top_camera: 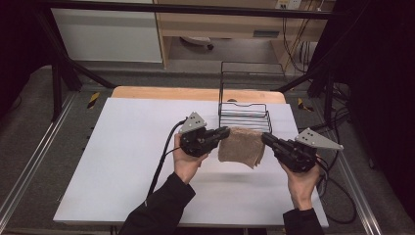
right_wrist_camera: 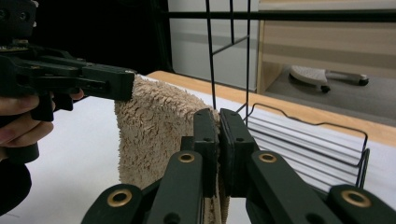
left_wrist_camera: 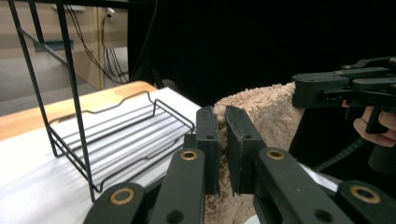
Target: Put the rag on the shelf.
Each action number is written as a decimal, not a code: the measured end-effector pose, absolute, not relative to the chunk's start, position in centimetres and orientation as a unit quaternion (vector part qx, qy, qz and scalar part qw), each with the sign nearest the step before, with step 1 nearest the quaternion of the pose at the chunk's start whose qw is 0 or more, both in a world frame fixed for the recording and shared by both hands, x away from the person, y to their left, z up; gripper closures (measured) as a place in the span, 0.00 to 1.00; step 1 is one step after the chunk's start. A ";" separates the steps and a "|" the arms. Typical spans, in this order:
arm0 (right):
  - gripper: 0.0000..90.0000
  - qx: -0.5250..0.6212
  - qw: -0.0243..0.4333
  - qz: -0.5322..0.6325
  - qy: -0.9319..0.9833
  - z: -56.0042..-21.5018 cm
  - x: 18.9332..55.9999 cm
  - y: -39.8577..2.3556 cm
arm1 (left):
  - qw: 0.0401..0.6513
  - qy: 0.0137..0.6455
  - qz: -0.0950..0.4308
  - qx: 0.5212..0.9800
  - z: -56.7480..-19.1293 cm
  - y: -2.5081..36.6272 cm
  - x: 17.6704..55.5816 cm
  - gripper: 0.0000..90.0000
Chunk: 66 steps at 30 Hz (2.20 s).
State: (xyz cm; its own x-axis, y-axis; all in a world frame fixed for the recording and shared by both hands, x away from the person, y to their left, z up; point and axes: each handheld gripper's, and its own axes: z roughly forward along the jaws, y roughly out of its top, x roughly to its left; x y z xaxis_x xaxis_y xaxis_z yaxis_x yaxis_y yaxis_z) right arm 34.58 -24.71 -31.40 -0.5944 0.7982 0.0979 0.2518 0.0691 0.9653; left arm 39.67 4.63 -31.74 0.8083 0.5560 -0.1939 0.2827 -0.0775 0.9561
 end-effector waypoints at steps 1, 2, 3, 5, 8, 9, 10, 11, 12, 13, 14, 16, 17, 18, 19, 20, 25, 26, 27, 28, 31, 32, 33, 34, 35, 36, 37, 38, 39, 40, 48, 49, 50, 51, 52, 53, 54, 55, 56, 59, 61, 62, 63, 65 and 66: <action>0.96 0.378 0.245 0.570 0.687 -31.1 34.7 -24.7 | 0.617 0.289 0.111 0.724 -31.5 4.6 39.7 0.93; 0.96 0.377 0.246 0.571 0.686 -30.9 34.7 -24.7 | 0.619 0.287 0.112 0.722 -31.3 4.7 39.8 0.93; 0.96 0.377 0.246 0.571 0.686 -30.9 34.7 -24.7 | 0.621 0.287 0.113 0.721 -31.1 4.6 39.8 0.93; 0.96 0.376 0.251 0.575 0.682 -30.5 34.8 -24.7 | 0.623 0.285 0.116 0.719 -30.7 4.6 40.0 0.93; 0.96 0.373 0.258 0.579 0.677 -29.9 35.0 -24.7 | 0.628 0.284 0.119 0.715 -30.0 4.6 40.2 0.93; 0.96 0.372 0.260 0.581 0.676 -29.7 35.0 -24.7 | 0.629 0.284 0.119 0.714 -29.8 4.6 40.3 0.93; 0.96 0.371 0.264 0.584 0.673 -29.2 35.1 -24.8 | 0.629 0.283 0.119 0.714 -29.5 4.5 40.3 0.93; 0.96 0.371 0.264 0.584 0.673 -29.2 35.1 -24.8 | 0.630 0.281 0.121 0.713 -29.3 4.5 40.4 0.93; 0.96 0.369 0.266 0.585 0.672 -29.0 35.2 -24.8 | 0.631 0.280 0.123 0.713 -29.1 4.5 40.5 0.93; 0.96 0.369 0.268 0.586 0.670 -28.7 35.2 -24.8 | 0.632 0.280 0.125 0.712 -28.9 4.4 40.5 0.93; 0.96 0.366 0.273 0.586 0.670 -28.2 35.3 -24.8 | 0.633 0.279 0.126 0.711 -28.7 4.4 40.6 0.93; 0.96 0.365 0.277 0.586 0.668 -28.0 35.4 -24.8 | 0.635 0.279 0.129 0.709 -28.2 4.3 40.8 0.93; 0.96 0.365 0.279 0.586 0.667 -27.7 35.5 -24.8 | 0.637 0.278 0.130 0.707 -28.0 4.2 40.8 0.93; 0.96 0.365 0.283 0.586 0.666 -27.4 35.6 -24.9 | 0.638 0.276 0.133 0.706 -27.8 4.1 40.9 0.93; 0.96 0.364 0.285 0.587 0.665 -27.1 35.7 -25.0 | 0.639 0.275 0.134 0.705 -27.5 4.0 41.0 0.93; 0.96 0.364 0.287 0.588 0.663 -26.8 35.8 -25.0 | 0.641 0.274 0.135 0.704 -27.3 3.9 41.1 0.93; 0.96 0.363 0.298 0.592 0.655 -25.5 36.4 -25.3 | 0.650 0.272 0.143 0.695 -26.2 3.6 41.4 0.93; 0.96 0.363 0.300 0.593 0.653 -25.3 36.5 -25.3 | 0.652 0.271 0.144 0.693 -26.0 3.6 41.5 0.93; 0.96 0.361 0.304 0.594 0.652 -25.1 36.6 -25.3 | 0.654 0.272 0.145 0.691 -25.8 3.5 41.6 0.93; 0.96 0.361 0.306 0.594 0.651 -24.8 36.7 -25.3 | 0.655 0.271 0.146 0.690 -25.5 3.5 41.7 0.93; 0.96 0.359 0.310 0.598 0.646 -24.2 37.0 -25.3 | 0.658 0.269 0.154 0.686 -24.9 3.4 41.9 0.93; 0.96 0.359 0.311 0.599 0.645 -24.0 37.1 -25.3 | 0.660 0.270 0.154 0.684 -24.7 3.4 42.0 0.93; 0.96 0.358 0.312 0.599 0.645 -23.8 37.2 -25.3 | 0.661 0.269 0.155 0.683 -24.5 3.4 42.1 0.93; 0.96 0.357 0.313 0.599 0.645 -23.6 37.3 -25.3 | 0.663 0.270 0.156 0.681 -24.3 3.4 42.2 0.93; 0.96 0.356 0.314 0.599 0.645 -23.4 37.4 -25.2 | 0.663 0.270 0.158 0.680 -24.2 3.4 42.4 0.93; 0.96 0.355 0.316 0.598 0.645 -23.3 37.4 -25.2 | 0.664 0.270 0.159 0.679 -24.0 3.4 42.5 0.93; 0.96 0.354 0.317 0.599 0.644 -23.1 37.5 -25.2 | 0.665 0.270 0.159 0.678 -23.8 3.4 42.6 0.93; 0.96 0.353 0.319 0.600 0.643 -22.9 37.6 -25.2 | 0.666 0.269 0.160 0.677 -23.6 3.4 42.7 0.93; 0.96 0.352 0.321 0.601 0.642 -22.7 37.7 -25.2 | 0.667 0.269 0.161 0.676 -23.4 3.3 42.8 0.93; 0.96 0.353 0.321 0.601 0.641 -22.5 37.8 -25.2 | 0.667 0.269 0.163 0.676 -23.2 3.3 43.0 0.93; 0.96 0.351 0.331 0.608 0.631 -21.1 38.6 -25.5 | 0.671 0.265 0.171 0.671 -21.6 2.8 43.9 0.93; 0.96 0.351 0.332 0.609 0.629 -20.9 38.7 -25.5 | 0.673 0.265 0.172 0.669 -21.3 2.8 43.9 0.93; 0.96 0.350 0.333 0.610 0.628 -20.6 38.8 -25.5 | 0.674 0.264 0.173 0.668 -21.1 2.7 44.0 0.93; 0.96 0.352 0.333 0.611 0.627 -20.4 38.8 -25.6 | 0.677 0.265 0.173 0.665 -20.9 2.6 44.0 0.93; 0.96 0.351 0.335 0.610 0.626 -20.1 38.9 -25.6 | 0.678 0.265 0.172 0.663 -20.8 2.6 44.1 0.93; 0.96 0.351 0.338 0.611 0.624 -19.9 39.0 -25.6 | 0.679 0.263 0.174 0.663 -20.6 2.5 44.2 0.93; 0.96 0.351 0.339 0.611 0.623 -19.7 39.1 -25.7 | 0.679 0.261 0.177 0.663 -20.4 2.5 44.2 0.93; 0.96 0.351 0.340 0.613 0.621 -19.5 39.2 -25.7 | 0.679 0.260 0.180 0.663 -20.2 2.4 44.3 0.93; 0.96 0.351 0.342 0.612 0.621 -19.3 39.2 -25.7 | 0.679 0.259 0.181 0.663 -20.1 2.4 44.4 0.93; 0.96 0.350 0.347 0.611 0.619 -18.8 39.6 -25.7 | 0.683 0.259 0.182 0.658 -19.6 2.3 44.8 0.93; 0.96 0.350 0.350 0.612 0.617 -18.4 39.9 -25.6 | 0.686 0.261 0.179 0.655 -19.2 2.3 45.0 0.93; 0.96 0.350 0.351 0.612 0.616 -18.2 40.0 -25.6 | 0.688 0.261 0.180 0.653 -19.1 2.3 45.1 0.93; 0.96 0.350 0.351 0.614 0.615 -18.0 40.1 -25.6 | 0.688 0.261 0.181 0.653 -18.9 2.3 45.2 0.93; 0.96 0.349 0.353 0.614 0.614 -17.7 40.3 -25.6 | 0.688 0.261 0.184 0.652 -18.6 2.2 45.5 0.93; 0.96 0.349 0.354 0.614 0.613 -17.5 40.5 -25.6 | 0.687 0.262 0.187 0.652 -18.5 2.2 45.6 0.93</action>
State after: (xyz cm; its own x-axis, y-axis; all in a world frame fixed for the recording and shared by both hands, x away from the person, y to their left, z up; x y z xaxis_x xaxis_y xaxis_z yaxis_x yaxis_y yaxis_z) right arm 40.46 -25.62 -17.54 -0.5061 0.8625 -0.0062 -0.0066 0.0033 1.0000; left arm 45.58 2.18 -18.49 0.7932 0.5980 -0.1151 0.0841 0.0795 0.9933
